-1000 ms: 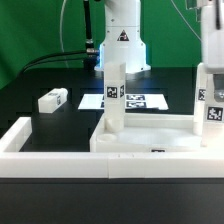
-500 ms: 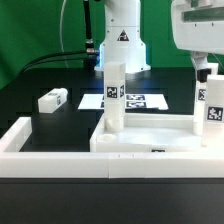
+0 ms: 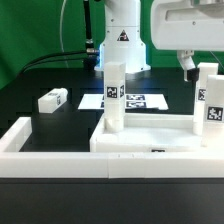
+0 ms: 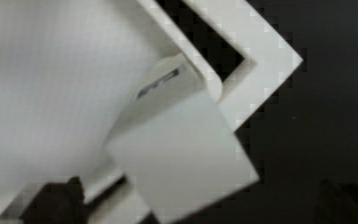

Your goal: Assemble desk

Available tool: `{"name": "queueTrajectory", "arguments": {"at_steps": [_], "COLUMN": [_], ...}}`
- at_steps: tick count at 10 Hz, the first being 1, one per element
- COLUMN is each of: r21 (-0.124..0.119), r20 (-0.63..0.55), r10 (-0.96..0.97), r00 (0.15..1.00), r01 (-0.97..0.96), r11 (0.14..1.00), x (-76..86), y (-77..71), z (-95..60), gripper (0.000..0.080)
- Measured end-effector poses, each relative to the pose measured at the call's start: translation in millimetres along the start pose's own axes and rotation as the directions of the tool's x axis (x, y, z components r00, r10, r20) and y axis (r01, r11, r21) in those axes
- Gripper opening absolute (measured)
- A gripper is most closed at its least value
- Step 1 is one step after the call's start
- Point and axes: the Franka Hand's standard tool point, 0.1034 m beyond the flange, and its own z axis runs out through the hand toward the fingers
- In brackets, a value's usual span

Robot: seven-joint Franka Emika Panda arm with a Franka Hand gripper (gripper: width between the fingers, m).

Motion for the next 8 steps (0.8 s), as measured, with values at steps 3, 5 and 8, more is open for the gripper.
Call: {"name": "queueTrajectory", "arguments": {"at_steps": [3, 5, 8], "r21": [0.007, 0.009, 0.008], "r20": [0.011, 0.013, 0.014], "r10": [-0.368, -0.404, -0.404], "r00": [0.93, 0.915, 0.915], "r01": [0.368, 0.403, 0.404], "r11": [0.93, 0.915, 0.915], "x": [14.9, 14.6, 14.8], "y": [5.9, 12.5, 13.2], "z": [-18.8, -20.4, -19.4], "gripper": [0.0649, 0.0649, 0.0649]}}
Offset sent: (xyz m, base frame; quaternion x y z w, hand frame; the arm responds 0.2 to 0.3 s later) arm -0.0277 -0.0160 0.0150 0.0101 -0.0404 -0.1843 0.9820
